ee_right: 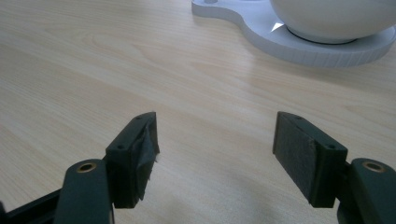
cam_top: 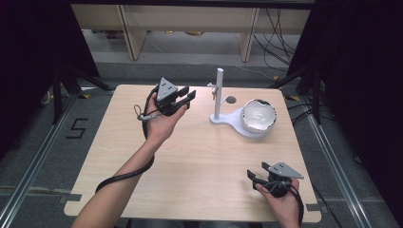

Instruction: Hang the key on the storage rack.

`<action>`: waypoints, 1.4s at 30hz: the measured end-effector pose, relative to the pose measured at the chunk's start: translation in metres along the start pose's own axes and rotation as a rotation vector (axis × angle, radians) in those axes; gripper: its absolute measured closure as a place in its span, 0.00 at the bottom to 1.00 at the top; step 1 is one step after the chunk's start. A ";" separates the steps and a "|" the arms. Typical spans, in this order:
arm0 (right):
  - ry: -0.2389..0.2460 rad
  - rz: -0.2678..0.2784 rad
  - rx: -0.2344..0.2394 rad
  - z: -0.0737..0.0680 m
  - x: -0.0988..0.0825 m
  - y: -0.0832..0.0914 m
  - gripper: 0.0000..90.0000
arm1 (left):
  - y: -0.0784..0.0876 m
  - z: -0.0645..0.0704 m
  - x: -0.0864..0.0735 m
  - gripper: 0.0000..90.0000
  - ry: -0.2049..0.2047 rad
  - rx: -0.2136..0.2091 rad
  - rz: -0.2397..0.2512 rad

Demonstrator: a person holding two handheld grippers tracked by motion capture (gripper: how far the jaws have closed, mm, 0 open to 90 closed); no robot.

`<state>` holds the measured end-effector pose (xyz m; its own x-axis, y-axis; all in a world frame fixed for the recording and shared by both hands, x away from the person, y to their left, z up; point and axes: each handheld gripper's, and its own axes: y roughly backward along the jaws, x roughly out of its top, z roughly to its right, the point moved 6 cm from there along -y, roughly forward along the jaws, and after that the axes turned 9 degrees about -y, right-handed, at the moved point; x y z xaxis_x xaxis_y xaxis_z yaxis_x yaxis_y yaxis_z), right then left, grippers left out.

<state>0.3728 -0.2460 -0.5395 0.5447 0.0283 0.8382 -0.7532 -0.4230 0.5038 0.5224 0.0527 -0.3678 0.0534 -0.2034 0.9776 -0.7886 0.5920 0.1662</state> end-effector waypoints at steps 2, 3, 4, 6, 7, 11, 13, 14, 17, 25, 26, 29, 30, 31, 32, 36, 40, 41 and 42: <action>-0.010 -0.004 0.000 -0.001 0.000 0.000 0.36 | 0.007 -0.001 -0.003 0.71 -0.001 0.001 0.000; -0.010 -0.003 0.000 -0.001 0.000 0.000 0.36 | 0.011 -0.001 -0.006 0.71 -0.004 -0.001 -0.001; -0.014 -0.005 -0.002 -0.001 0.000 0.001 0.36 | 0.015 -0.002 -0.009 0.70 -0.010 -0.001 -0.002; -0.009 -0.001 0.003 -0.001 0.000 0.000 0.36 | 0.023 -0.003 -0.016 0.69 -0.016 0.003 -0.009; -0.014 -0.008 0.000 -0.001 -0.001 0.001 0.36 | 0.027 -0.004 -0.020 0.69 -0.023 0.007 -0.011; 0.006 0.008 0.018 -0.001 0.000 -0.002 0.36 | 0.043 -0.009 -0.033 0.67 -0.023 0.025 -0.020; 0.009 -0.004 0.009 0.000 0.000 -0.001 0.36 | 0.051 -0.012 -0.038 0.65 -0.015 0.029 -0.023; 0.009 -0.008 0.004 -0.001 0.000 -0.001 0.36 | 0.055 -0.014 -0.041 0.65 -0.017 0.032 -0.025; 0.010 -0.007 0.007 -0.002 0.000 -0.001 0.36 | 0.067 -0.017 -0.049 0.64 -0.022 0.042 -0.032; 0.016 0.001 0.004 -0.002 0.000 -0.002 0.36 | 0.100 -0.026 -0.076 0.59 -0.019 0.070 -0.058; 0.009 -0.001 0.007 -0.002 0.000 -0.002 0.36 | 0.105 -0.028 -0.080 0.59 -0.021 0.076 -0.062; 0.018 0.004 0.002 -0.001 0.000 -0.002 0.36 | 0.119 -0.030 -0.093 0.57 -0.014 0.083 -0.064; 0.019 0.004 0.003 -0.001 0.000 -0.002 0.36 | 0.125 -0.030 -0.098 0.57 -0.013 0.086 -0.068; 0.000 0.006 0.011 -0.003 0.000 -0.003 0.36 | 0.129 -0.031 -0.102 0.56 -0.012 0.086 -0.069; 0.005 0.008 0.022 -0.003 0.000 -0.003 0.36 | 0.134 -0.031 -0.107 0.55 -0.007 0.091 -0.070; -0.013 -0.012 -0.001 -0.005 -0.001 -0.001 0.36 | 0.151 -0.031 -0.133 0.49 0.037 0.116 -0.069; 0.020 0.000 0.007 -0.004 0.000 -0.003 0.36 | 0.162 -0.029 -0.165 0.41 0.044 0.139 -0.098; -0.013 -0.022 -0.010 -0.006 -0.002 -0.002 0.36 | 0.165 -0.030 -0.174 0.40 0.039 0.153 -0.103; -0.005 -0.018 0.000 -0.006 -0.002 -0.002 0.36 | 0.167 -0.030 -0.182 0.38 0.033 0.169 -0.115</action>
<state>0.3711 -0.2394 -0.5408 0.5601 0.0317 0.8278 -0.7432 -0.4223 0.5190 0.3993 0.2126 -0.5135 0.1669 -0.2346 0.9577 -0.8678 0.4262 0.2556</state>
